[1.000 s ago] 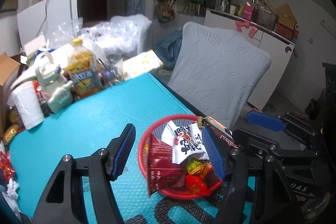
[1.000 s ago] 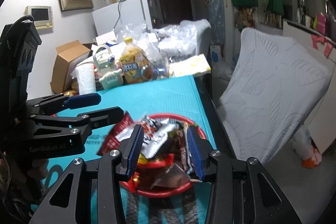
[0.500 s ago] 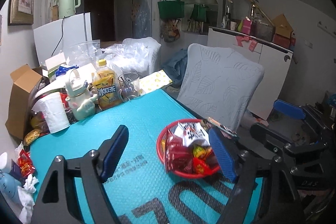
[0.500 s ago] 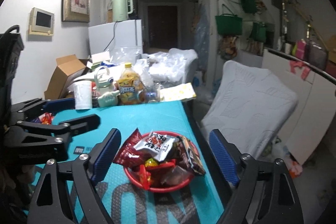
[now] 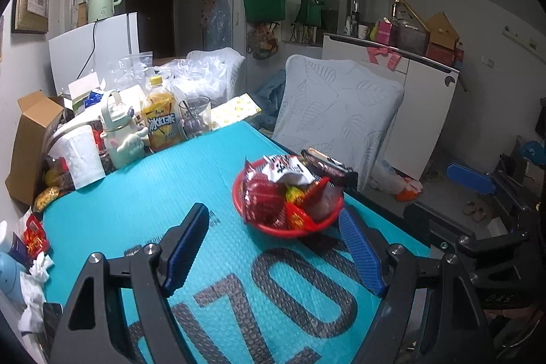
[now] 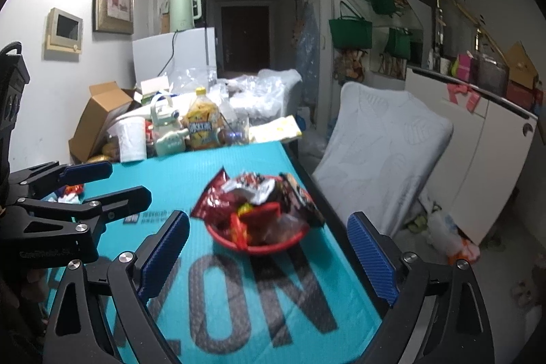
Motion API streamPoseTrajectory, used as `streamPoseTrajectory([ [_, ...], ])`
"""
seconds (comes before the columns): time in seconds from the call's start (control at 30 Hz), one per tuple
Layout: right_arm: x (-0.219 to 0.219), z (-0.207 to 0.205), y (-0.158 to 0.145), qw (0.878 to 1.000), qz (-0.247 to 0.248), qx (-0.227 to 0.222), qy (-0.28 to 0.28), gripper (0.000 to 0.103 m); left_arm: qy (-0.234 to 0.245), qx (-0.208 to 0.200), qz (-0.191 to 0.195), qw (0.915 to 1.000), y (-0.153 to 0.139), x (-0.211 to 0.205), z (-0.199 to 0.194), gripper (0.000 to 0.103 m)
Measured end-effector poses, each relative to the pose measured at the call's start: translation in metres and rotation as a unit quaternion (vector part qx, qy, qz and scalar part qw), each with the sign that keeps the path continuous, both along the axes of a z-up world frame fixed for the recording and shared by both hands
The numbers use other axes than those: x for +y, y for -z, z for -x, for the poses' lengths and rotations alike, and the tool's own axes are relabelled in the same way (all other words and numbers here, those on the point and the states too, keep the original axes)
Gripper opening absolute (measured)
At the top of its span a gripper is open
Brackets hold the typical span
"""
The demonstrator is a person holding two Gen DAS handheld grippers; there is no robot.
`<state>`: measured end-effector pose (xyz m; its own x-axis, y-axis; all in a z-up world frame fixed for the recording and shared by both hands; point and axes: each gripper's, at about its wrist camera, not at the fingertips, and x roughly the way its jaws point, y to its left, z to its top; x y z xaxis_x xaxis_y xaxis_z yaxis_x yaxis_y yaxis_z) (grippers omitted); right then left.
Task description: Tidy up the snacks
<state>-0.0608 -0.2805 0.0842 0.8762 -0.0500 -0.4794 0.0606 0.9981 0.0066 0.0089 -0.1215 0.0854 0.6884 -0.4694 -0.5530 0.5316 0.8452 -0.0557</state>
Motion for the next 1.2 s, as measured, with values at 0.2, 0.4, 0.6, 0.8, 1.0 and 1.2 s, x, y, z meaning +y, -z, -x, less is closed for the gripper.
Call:
streamPoseTrajectory([
  [0.2, -0.002, 0.011, 0.016, 1.0, -0.008, 0.02, -0.001, 0.095, 0.002, 0.009, 0.003, 1.0, 0.01, -0.003, 0.008, 0.078],
  [0.4, -0.004, 0.015, 0.026, 0.999, -0.016, 0.035, -0.001, 0.095, -0.004, 0.019, -0.002, 0.9998, 0.019, -0.007, 0.011, 0.078],
  [0.6, -0.01, 0.015, 0.031, 0.999, -0.02, 0.043, 0.002, 0.095, -0.007, 0.022, -0.005, 0.9997, 0.022, -0.009, 0.011, 0.078],
  [0.8, -0.012, 0.016, 0.032, 0.999, -0.018, 0.045, 0.001, 0.095, -0.004, 0.025, -0.005, 0.9997, 0.023, -0.011, 0.011, 0.078],
  [1.0, -0.012, 0.016, 0.032, 0.999, -0.017, 0.046, 0.001, 0.095, -0.003, 0.026, -0.005, 0.9996, 0.023, -0.014, 0.012, 0.078],
  [1.2, -0.013, 0.016, 0.033, 0.999, -0.018, 0.047, 0.001, 0.095, -0.003, 0.024, -0.005, 0.9997, 0.023, -0.015, 0.012, 0.078],
])
